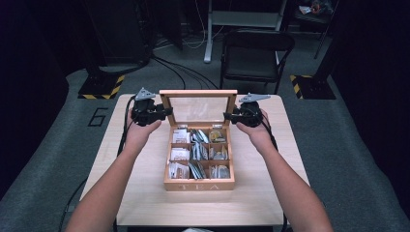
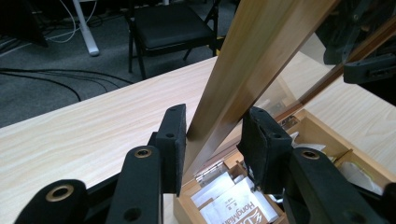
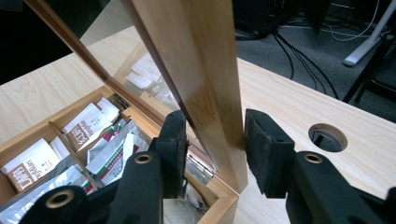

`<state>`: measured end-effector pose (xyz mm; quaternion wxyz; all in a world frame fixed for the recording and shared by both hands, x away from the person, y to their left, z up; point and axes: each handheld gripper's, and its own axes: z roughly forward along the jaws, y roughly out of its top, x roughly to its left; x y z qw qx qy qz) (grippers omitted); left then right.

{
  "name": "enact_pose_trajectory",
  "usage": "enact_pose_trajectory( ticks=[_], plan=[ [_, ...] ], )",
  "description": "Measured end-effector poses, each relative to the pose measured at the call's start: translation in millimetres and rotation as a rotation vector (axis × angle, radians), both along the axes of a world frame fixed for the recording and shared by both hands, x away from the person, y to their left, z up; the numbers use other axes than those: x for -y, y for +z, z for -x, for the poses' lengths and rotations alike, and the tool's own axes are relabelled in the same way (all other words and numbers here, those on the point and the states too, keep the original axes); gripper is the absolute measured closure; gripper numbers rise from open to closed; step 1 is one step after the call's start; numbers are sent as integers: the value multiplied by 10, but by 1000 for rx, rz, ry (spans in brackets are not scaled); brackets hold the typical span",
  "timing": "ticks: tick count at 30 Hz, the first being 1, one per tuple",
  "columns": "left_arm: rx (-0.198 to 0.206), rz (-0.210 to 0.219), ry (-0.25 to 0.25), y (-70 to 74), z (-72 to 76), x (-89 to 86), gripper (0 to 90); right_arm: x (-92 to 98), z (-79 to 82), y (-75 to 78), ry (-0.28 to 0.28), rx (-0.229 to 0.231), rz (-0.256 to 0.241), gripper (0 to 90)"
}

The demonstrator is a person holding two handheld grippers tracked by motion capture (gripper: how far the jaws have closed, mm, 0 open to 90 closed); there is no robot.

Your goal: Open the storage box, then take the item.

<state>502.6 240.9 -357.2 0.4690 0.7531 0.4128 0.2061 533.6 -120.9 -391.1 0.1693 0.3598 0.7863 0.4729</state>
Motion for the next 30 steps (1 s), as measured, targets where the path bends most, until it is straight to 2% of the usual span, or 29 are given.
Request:
enact_pose_trajectory(
  ticks=[4,11,18,22,26,30],
  plan=[
    [-7,15,1,-5,-17,-8,604,-3,-17,4,2,7,9,603],
    [-4,17,7,-9,-31,-6,603,-1,-26,8,1,-6,5,609],
    [-2,18,13,-7,-83,-2,607,4,-62,5,0,0,3,620],
    [-16,52,19,-30,-117,-14,607,6,-82,6,-6,-9,-4,623],
    [-17,61,25,-39,-136,-18,606,-18,-89,22,-14,-7,23,629],
    [-23,65,35,-63,-166,-31,602,-19,-122,29,-13,-10,29,637]
  ],
)
